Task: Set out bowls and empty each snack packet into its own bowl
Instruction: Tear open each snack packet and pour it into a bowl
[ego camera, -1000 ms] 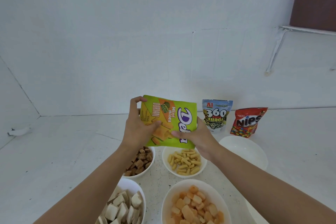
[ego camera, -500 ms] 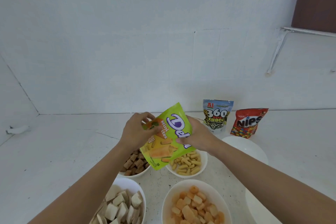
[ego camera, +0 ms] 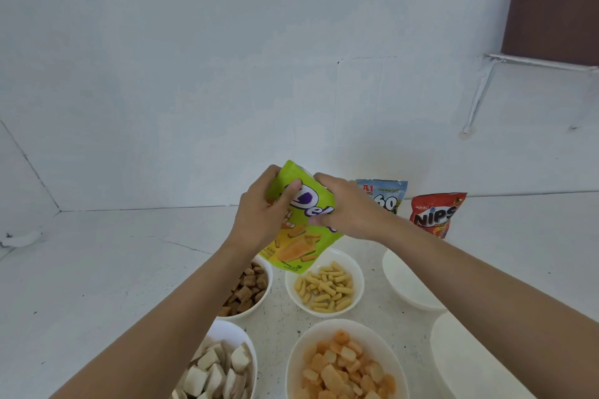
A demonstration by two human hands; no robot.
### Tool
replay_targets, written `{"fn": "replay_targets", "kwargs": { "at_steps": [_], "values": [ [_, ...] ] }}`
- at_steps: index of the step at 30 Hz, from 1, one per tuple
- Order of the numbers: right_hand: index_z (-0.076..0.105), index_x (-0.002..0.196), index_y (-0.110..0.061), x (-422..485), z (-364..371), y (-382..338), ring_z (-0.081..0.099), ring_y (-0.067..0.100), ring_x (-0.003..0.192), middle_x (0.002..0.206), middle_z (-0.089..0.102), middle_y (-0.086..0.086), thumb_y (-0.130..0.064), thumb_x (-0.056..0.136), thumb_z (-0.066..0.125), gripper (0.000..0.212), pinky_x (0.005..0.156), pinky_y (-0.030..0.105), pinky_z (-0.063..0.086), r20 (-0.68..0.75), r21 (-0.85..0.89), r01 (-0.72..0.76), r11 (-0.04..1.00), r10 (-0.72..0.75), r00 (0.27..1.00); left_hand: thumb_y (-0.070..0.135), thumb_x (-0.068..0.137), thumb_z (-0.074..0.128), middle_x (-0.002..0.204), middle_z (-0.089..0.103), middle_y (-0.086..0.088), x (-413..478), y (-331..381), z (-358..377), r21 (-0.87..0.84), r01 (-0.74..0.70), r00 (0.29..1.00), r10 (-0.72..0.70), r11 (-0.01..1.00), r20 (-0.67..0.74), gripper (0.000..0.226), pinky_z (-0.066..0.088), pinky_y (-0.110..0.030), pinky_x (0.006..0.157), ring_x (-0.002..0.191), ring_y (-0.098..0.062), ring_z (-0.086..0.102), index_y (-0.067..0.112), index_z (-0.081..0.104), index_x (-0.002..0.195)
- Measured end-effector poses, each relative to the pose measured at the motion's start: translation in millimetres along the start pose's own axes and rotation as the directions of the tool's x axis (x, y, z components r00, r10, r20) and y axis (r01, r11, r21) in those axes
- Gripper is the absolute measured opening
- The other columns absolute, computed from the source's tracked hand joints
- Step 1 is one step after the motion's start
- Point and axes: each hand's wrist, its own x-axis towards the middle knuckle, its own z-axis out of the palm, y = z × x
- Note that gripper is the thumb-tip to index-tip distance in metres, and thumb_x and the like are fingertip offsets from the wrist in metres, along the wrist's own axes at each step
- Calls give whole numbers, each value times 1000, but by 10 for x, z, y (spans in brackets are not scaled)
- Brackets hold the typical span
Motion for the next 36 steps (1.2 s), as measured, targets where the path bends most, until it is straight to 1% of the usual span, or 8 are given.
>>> {"fn": "replay_targets", "kwargs": {
  "at_steps": [3,8,10,13,18,27,32,36],
  "values": [
    [60,90,-21,3,-92,-12,67,21,73,77,72,-2,-32,74,86,32,66,36,53,-148,60,2,998,7,989,49,93,60,87,72,-6,25,45,-24,-85,16,999,-19,996,-35,32,59,-60,71,87,-33,72,18,58,94],
    [68,79,-21,-42,-228,-47,67,26,74,75,72,2,-28,73,86,21,69,41,55,-340,153,-1,988,53,939,42,97,60,89,72,-8,51,174,-19,-105,55,995,-64,993,-81,24,61,-45,62,88,-32,72,19,58,90],
    [70,79,-17,-92,-276,-58,66,25,76,75,71,4,-21,76,85,16,71,39,52,-389,181,10,983,63,919,45,93,61,89,73,-5,71,178,-22,-44,68,995,-71,997,-66,24,60,-53,70,85,-30,72,21,59,88],
    [70,79,-19,-191,-325,-69,65,21,79,77,70,3,-18,79,82,12,71,32,50,-421,191,3,982,79,904,38,92,68,98,73,0,75,222,-27,93,91,996,-90,991,-14,16,62,-45,71,78,-21,73,23,62,98],
    [71,84,-20,-336,-338,-78,63,16,77,78,69,1,-18,83,79,8,69,30,49,-429,118,0,993,51,902,37,93,65,86,72,3,-4,425,-4,294,-64,994,35,954,103,28,60,-40,63,72,-15,72,38,44,111],
    [70,84,-20,-695,-446,-283,64,14,79,79,70,-6,-17,83,78,8,73,30,50,-495,-1,-28,1000,24,869,44,98,55,97,62,3,-116,761,58,482,-302,951,224,822,214,10,52,-38,77,92,-17,59,35,59,96],
    [71,83,-19,-979,-525,-486,65,13,80,80,71,-4,-17,81,80,9,63,15,46,-549,53,-67,996,86,832,40,99,56,93,68,2,-299,878,64,313,-332,938,276,890,211,12,54,-36,72,90,-16,63,30,61,95],
    [69,79,-24,-1233,-533,-596,68,14,77,82,71,0,-20,79,82,14,56,21,52,-590,195,-86,977,187,785,38,101,54,93,69,3,-524,930,99,222,-336,940,312,915,136,14,51,-26,66,87,-13,66,25,60,97]
  ]
}}
